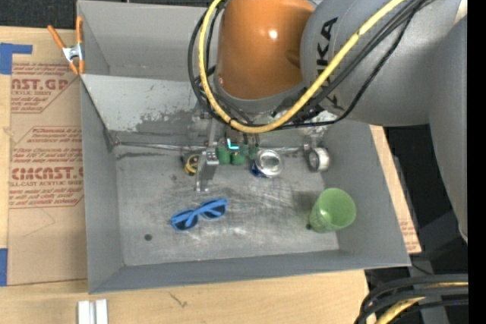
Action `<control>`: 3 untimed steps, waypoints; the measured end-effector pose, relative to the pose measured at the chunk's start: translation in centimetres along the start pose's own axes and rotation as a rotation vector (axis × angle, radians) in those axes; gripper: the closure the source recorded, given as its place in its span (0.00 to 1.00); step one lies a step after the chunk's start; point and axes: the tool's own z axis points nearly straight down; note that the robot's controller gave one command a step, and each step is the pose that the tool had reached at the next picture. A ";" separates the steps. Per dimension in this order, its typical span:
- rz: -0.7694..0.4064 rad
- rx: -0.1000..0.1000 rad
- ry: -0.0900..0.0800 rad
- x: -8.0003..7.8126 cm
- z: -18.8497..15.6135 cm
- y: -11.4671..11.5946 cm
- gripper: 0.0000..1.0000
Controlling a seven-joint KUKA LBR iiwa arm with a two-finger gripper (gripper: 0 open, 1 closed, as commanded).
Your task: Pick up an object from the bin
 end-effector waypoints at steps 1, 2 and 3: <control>-0.159 -0.003 -0.018 6.7 16.2 -3.5 0.00; -0.233 0.000 -0.009 5.0 13.4 -3.3 0.00; -0.156 -0.001 -0.007 4.4 13.5 -3.9 0.00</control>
Offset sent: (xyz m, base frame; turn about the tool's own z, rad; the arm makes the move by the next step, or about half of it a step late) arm -0.0708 -0.0364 -0.1641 -0.1587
